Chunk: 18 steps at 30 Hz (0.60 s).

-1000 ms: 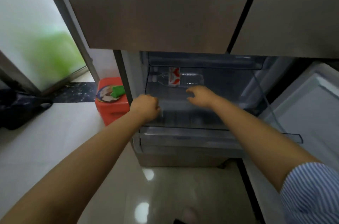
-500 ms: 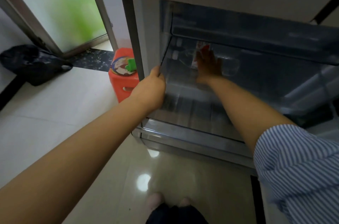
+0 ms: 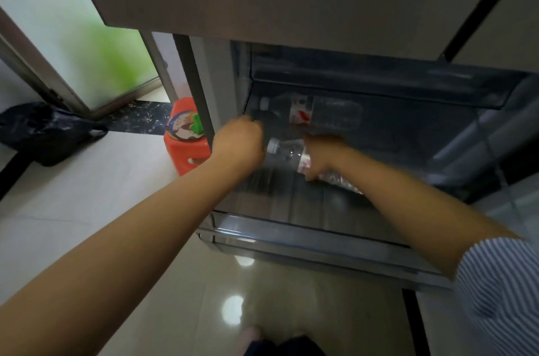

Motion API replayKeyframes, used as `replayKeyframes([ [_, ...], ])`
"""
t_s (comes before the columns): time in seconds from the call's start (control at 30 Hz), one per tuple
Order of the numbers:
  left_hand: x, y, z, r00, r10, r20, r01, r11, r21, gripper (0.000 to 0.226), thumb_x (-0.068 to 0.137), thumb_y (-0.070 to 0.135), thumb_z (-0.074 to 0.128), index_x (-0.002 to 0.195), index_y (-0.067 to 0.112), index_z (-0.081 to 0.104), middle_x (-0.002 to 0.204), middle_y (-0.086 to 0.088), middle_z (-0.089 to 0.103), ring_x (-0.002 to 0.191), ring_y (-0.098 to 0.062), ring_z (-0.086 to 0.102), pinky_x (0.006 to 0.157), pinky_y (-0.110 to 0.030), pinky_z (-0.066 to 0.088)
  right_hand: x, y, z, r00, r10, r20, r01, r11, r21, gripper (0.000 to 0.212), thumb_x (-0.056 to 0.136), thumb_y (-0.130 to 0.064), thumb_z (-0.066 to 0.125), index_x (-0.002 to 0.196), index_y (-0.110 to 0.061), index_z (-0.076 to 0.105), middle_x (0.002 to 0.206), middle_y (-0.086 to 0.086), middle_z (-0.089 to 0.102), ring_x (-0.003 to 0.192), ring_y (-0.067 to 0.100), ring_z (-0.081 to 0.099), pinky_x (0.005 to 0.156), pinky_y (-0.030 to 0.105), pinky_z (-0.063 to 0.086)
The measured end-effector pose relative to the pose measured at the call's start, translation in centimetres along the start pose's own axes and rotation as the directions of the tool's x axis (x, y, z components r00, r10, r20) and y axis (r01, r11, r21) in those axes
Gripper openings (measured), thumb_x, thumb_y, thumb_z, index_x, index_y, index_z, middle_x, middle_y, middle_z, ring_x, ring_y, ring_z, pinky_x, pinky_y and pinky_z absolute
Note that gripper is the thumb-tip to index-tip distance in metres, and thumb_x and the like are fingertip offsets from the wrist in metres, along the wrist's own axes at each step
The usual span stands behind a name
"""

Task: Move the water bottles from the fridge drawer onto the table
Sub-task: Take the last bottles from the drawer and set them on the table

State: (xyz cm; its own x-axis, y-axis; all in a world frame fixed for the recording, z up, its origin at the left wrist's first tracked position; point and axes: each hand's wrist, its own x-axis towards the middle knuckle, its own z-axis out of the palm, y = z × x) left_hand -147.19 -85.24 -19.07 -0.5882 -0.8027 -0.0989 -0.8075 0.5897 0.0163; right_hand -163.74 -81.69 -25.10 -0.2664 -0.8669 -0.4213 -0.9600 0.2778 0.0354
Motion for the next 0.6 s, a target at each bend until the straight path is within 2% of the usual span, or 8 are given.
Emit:
replayKeyframes([
  [0.07,1.4,1.3,0.3,0.997,0.013,0.082,-0.018,0.998,0.063,0.031,0.091,0.001,0.047,0.120,-0.003,0.056,0.125,-0.020,0.055,0.117,-0.035,0.054,0.092,-0.040,0.047,-1.6,1.1,0.6,0.995,0.045,0.089,-0.048,0.998,0.027,0.100,0.066,-0.036,0.077,0.144,-0.014,0.019,0.140,0.014,0.047,0.122,0.031,0.051,0.095,0.031,0.045],
  [0.13,3.3,2.4,1.1,0.992,0.034,0.118,-0.045,0.995,0.090,0.034,0.092,0.001,0.044,0.125,-0.002,0.054,0.129,-0.020,0.054,0.120,-0.035,0.053,0.094,-0.040,0.047,-2.8,2.7,0.7,0.977,0.127,0.174,-0.146,0.984,0.099,0.097,0.066,-0.036,0.078,0.142,-0.011,0.024,0.139,0.012,0.049,0.121,0.030,0.053,0.095,0.031,0.046],
  [0.23,6.6,3.8,2.9,0.976,0.002,0.220,-0.002,1.000,0.000,0.041,0.093,0.007,0.045,0.133,-0.002,0.045,0.137,-0.019,0.048,0.128,-0.033,0.047,0.102,-0.039,0.043,-4.2,4.7,0.7,0.930,0.239,0.281,-0.291,0.943,0.162,0.080,0.066,-0.033,0.079,0.132,-0.007,0.042,0.127,0.007,0.059,0.111,0.026,0.060,0.086,0.028,0.048],
  [0.3,8.3,4.5,3.7,0.963,-0.023,0.268,0.034,0.999,-0.035,0.048,0.092,0.010,0.050,0.136,-0.005,0.040,0.141,-0.022,0.043,0.130,-0.034,0.044,0.105,-0.039,0.040,-4.6,5.3,1.1,0.935,0.225,0.274,-0.281,0.942,0.184,0.078,0.068,-0.040,0.077,0.130,-0.007,0.044,0.127,0.007,0.059,0.111,0.026,0.060,0.084,0.027,0.046],
  [0.4,11.1,5.3,4.8,0.976,-0.081,0.200,0.108,0.986,-0.128,0.063,0.093,0.007,0.047,0.147,-0.003,0.016,0.153,-0.022,0.020,0.142,-0.034,0.025,0.114,-0.041,0.027,-4.0,5.7,2.3,0.984,0.120,0.130,-0.157,0.932,0.328,0.084,0.071,-0.046,0.072,0.136,-0.009,0.033,0.136,0.010,0.051,0.119,0.028,0.053,0.095,0.029,0.046],
  [0.47,12.8,5.1,6.1,0.985,-0.091,0.145,0.118,0.974,-0.191,0.069,0.095,0.008,0.045,0.150,0.002,0.005,0.157,-0.020,0.010,0.145,-0.034,0.014,0.117,-0.044,0.019,-3.7,5.9,2.8,0.992,0.081,0.099,-0.114,0.914,0.390,0.075,0.074,-0.039,0.070,0.133,-0.011,0.034,0.131,0.010,0.054,0.111,0.027,0.056,0.091,0.030,0.048],
  [0.53,14.2,4.5,7.1,0.992,-0.081,0.093,0.095,0.982,-0.164,0.067,0.096,0.011,0.046,0.150,0.004,0.008,0.155,-0.020,0.016,0.144,-0.036,0.019,0.117,-0.046,0.021,-3.3,6.2,2.8,0.993,0.079,0.092,-0.111,0.901,0.419,0.063,0.075,-0.030,0.068,0.128,-0.011,0.038,0.121,0.010,0.059,0.094,0.022,0.057,0.077,0.027,0.046],
  [0.6,15.2,4.0,7.3,0.997,-0.080,0.013,0.081,0.991,-0.109,0.048,0.099,0.011,0.035,0.146,0.004,0.026,0.150,-0.022,0.031,0.139,-0.037,0.030,0.115,-0.046,0.026,-3.1,6.4,2.6,0.988,0.114,0.108,-0.151,0.888,0.435,0.058,0.072,-0.027,0.067,0.122,-0.014,0.041,0.107,0.007,0.061,0.086,0.022,0.059,0.068,0.026,0.045],
])
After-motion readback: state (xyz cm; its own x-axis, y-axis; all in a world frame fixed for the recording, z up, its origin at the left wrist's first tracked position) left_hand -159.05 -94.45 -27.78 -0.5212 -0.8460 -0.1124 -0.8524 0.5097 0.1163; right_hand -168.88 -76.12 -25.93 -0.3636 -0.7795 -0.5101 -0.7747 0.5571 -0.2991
